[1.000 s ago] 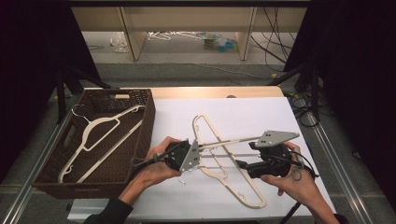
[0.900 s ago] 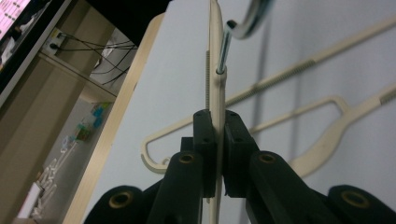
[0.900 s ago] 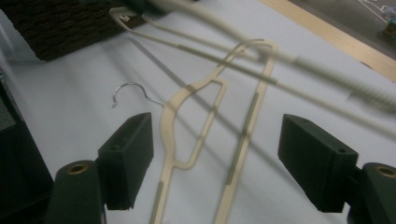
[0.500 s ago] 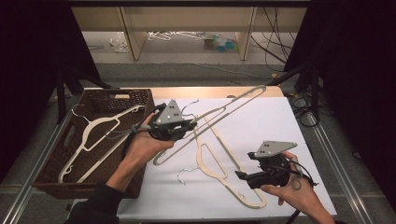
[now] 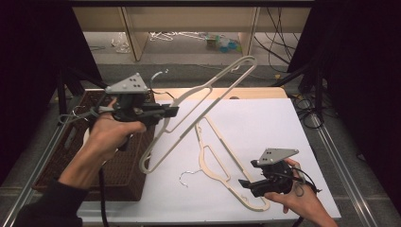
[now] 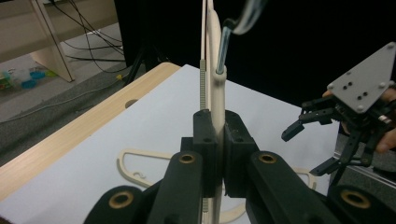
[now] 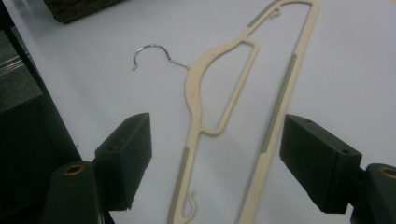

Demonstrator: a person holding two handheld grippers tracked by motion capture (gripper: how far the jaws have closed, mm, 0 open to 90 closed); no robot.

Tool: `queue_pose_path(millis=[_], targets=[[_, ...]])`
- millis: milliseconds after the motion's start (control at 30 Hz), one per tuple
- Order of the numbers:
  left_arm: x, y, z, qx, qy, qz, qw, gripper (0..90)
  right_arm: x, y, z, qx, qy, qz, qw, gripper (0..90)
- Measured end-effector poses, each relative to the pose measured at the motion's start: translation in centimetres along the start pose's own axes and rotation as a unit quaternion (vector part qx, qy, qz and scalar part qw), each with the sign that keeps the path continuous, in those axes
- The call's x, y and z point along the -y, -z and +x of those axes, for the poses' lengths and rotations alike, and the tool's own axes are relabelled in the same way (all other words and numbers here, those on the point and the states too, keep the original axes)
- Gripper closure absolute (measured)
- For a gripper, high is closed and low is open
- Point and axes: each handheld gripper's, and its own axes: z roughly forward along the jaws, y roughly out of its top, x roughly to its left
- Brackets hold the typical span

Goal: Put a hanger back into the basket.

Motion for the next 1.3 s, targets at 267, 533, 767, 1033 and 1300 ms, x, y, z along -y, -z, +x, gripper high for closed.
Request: queue_pose_path(millis=[267,533,767,1033,1300], targets=[[-1.0,4.0,1.4,-0.033,0.0,0.015,0.9993,85.8,0.6,-0.5,-0.4,-0.002,-0.009,0.008,0.9999,26.0],[0.7,7.0,4.9,-0.082,0.005,0.039,0.9958,85.8,1.0,-1.1,-0.5,-0.009,-0.006,0.009,0.9999,25.8],[3.7,9.2,8.1,-0.12,0.013,0.054,0.9912,85.7,1.1,-1.3,-0.4,-0.012,-0.017,0.018,0.9996,25.7],[7.7,11.0,11.9,-0.162,-0.006,0.104,0.9813,85.8,1.3,-1.3,-0.5,-0.01,-0.02,0.013,0.9997,25.4],[10.9,11.8,14.3,-0.19,0.032,0.12,0.974,85.7,1.4,-1.5,-0.6,-0.012,-0.015,0.022,0.9996,25.3]])
